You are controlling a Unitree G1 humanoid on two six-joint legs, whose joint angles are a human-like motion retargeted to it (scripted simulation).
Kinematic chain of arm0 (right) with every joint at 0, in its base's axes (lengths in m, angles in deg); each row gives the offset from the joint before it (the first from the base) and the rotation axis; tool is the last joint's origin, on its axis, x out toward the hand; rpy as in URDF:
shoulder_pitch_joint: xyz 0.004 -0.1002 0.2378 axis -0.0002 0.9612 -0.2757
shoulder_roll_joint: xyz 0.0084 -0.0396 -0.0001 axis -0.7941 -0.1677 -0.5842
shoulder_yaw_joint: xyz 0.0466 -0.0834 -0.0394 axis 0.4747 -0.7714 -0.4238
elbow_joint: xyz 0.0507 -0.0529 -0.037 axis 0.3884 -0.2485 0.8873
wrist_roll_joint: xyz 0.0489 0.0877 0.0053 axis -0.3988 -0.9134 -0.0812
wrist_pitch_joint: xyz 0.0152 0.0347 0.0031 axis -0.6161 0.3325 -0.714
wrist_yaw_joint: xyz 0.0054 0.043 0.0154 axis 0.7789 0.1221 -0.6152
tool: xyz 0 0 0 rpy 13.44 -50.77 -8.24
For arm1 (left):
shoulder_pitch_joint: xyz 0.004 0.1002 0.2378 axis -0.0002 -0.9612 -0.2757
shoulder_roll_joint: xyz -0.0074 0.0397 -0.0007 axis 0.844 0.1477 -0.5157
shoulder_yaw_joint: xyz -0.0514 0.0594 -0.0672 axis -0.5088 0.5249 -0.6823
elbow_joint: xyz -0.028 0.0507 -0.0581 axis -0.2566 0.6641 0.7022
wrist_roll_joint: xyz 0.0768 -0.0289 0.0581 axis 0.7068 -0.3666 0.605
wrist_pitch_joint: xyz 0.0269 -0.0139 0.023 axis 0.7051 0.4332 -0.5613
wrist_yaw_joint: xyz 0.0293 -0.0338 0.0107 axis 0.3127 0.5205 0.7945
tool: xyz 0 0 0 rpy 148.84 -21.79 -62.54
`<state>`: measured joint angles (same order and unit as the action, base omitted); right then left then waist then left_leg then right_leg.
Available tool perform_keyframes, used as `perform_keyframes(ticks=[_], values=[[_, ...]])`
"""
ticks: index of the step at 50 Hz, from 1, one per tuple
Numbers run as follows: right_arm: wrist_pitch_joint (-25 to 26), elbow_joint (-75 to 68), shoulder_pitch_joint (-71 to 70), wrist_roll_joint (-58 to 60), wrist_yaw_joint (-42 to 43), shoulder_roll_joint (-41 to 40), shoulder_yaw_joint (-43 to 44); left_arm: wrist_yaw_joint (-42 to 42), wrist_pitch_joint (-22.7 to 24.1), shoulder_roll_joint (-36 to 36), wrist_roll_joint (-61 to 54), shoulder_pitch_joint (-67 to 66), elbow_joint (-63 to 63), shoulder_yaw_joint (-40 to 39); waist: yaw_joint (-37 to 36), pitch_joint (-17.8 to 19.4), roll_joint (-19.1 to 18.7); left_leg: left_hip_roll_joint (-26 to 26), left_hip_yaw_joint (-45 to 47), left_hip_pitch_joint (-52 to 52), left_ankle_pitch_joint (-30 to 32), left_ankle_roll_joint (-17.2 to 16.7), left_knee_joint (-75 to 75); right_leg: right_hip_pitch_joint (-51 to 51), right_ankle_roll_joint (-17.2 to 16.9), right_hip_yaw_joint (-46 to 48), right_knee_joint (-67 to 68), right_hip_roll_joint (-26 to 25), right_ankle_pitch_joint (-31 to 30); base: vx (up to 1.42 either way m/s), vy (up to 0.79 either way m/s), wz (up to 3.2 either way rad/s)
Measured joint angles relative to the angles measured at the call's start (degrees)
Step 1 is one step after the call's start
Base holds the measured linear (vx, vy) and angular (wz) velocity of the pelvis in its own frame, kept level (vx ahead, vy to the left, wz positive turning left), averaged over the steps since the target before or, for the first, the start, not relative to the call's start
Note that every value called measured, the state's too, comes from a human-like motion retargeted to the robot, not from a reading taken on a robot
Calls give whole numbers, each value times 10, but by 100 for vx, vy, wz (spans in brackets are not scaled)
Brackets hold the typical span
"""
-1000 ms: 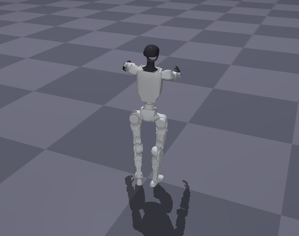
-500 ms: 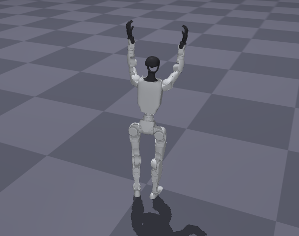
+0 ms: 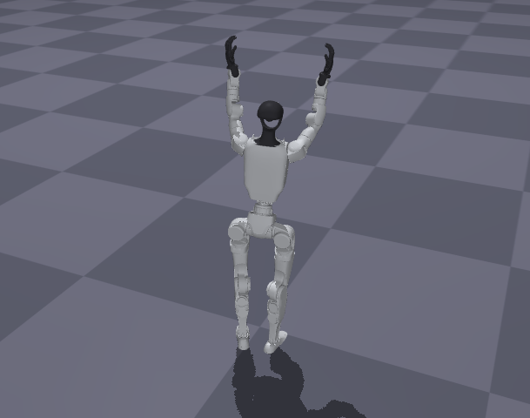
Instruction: Upper body actions
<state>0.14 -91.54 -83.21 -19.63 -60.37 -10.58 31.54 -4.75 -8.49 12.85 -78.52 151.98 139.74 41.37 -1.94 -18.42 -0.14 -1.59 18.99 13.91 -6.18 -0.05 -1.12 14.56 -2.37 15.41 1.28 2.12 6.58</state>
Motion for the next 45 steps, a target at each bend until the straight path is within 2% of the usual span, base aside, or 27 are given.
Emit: perform_keyframes(ticks=[30,45], values=[[2,-14,14,18,-9,5,-3,-4,5,-2,-5,-13,4,-8,-15,-11,9,2,4,3,2,0,-2,3,3,-6,0,-3,-2,0,0,0],[-7,-45,154,98,-32,-21,7,-6,7,-39,28,-168,37,-70,-36,-56,10,-3,1,-6,4,5,-3,-11,6,-2,-2,-4,-5,10,4,2]])
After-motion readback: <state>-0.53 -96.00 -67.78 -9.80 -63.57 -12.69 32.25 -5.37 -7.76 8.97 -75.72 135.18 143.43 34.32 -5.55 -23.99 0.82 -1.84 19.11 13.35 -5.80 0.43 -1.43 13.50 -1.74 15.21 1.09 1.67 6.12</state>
